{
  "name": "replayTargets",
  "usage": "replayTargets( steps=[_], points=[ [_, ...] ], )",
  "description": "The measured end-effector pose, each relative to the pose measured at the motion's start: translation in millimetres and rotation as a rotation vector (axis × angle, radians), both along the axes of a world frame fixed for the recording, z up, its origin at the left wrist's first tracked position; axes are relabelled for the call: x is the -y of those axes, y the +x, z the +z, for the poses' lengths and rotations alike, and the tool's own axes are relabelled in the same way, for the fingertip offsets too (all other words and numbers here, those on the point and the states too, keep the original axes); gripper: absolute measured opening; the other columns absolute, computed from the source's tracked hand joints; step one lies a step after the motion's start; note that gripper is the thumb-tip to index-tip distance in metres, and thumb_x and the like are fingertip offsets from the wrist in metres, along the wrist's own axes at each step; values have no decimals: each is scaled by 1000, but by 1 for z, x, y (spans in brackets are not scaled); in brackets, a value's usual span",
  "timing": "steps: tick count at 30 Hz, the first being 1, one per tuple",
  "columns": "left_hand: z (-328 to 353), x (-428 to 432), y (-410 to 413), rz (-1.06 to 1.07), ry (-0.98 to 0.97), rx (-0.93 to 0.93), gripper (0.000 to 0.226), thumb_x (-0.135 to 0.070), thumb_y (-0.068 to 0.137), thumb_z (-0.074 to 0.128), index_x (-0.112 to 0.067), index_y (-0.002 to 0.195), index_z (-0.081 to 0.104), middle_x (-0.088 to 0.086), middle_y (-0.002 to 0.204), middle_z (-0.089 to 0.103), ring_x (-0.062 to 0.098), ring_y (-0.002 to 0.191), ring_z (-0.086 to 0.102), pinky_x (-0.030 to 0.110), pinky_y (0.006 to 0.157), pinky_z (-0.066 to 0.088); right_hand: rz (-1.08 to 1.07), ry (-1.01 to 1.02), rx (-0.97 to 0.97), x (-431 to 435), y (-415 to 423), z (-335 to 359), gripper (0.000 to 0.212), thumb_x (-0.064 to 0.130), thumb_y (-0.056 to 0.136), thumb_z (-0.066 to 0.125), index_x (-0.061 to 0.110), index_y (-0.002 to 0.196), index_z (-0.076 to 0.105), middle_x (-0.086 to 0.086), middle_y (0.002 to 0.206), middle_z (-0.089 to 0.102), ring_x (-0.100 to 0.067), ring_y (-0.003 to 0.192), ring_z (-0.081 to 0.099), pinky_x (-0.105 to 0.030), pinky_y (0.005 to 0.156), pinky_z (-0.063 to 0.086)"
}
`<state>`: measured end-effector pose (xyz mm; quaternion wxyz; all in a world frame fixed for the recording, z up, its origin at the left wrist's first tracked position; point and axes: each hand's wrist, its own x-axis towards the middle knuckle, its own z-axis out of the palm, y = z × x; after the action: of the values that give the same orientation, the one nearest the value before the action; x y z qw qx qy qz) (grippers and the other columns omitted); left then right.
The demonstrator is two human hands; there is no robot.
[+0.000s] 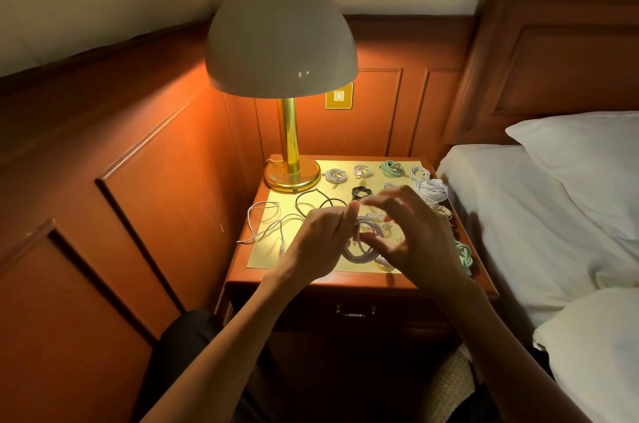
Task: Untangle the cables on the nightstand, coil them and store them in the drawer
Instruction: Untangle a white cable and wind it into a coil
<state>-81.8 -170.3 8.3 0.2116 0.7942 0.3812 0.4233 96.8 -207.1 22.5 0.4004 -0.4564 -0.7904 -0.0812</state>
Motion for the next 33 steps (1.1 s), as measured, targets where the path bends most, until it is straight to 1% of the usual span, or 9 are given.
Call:
replayTargets(
  steps=[4,11,16,18,23,25,27,30,33],
  points=[
    [-1,6,1,-32,-82,111,52,-35,106,32,-16,62,51,-9,54,48,8,46,48,16,47,34,174,172,28,1,-1,-9,12,22,94,66,17,105,64,-7,103,67,-17,88,65,-38,66,57],
    [-2,14,9,9,2,220,55,-50,101,29,-14,67,54,-11,58,46,11,50,48,12,49,34,125,-144,-649,11,-25,-9,13,11,86,77,17,98,77,5,89,66,-12,82,67,-18,68,55],
    [11,19,9,-72,-59,244,37,-23,105,37,-37,77,56,-19,60,58,5,48,53,15,45,39,151,-289,-1014,16,-38,-2,11,16,86,74,11,96,77,-5,90,72,-14,85,71,-20,67,55],
    [19,21,9,-110,-150,256,40,-22,107,38,-33,75,59,-12,58,59,6,46,51,23,42,41,124,-214,-967,16,-39,-3,10,14,89,74,12,98,77,-4,90,73,-14,82,71,-26,64,57],
    [14,21,1,-194,-372,238,48,-25,108,35,-21,66,58,1,55,45,7,43,39,18,39,32,89,414,-67,6,-9,-8,32,12,86,76,14,116,67,-13,97,70,-25,87,64,-35,67,52],
    [8,22,0,-190,-320,214,44,-19,108,35,-11,68,52,-1,55,44,4,42,38,17,40,31,145,460,67,5,-3,-7,31,8,87,74,13,117,64,-10,95,72,-26,85,66,-36,63,53],
    [1,21,2,-125,-133,157,42,-19,107,36,-10,69,51,-9,55,42,5,43,39,16,43,30,154,371,-59,8,-6,-9,21,5,88,72,12,107,70,-1,88,73,-16,81,66,-33,62,54],
    [-4,20,10,-28,81,73,42,-31,106,34,-18,68,49,-15,59,41,9,48,44,20,45,35,23,49,-566,17,-26,1,5,15,94,68,16,94,72,17,83,71,7,77,66,-10,65,50],
    [-8,19,14,12,41,69,42,-36,105,34,-30,64,39,-11,55,40,12,46,39,36,45,37,-65,-216,-748,12,-25,16,14,30,95,61,23,86,69,15,67,69,1,66,69,-17,67,54]
  ],
)
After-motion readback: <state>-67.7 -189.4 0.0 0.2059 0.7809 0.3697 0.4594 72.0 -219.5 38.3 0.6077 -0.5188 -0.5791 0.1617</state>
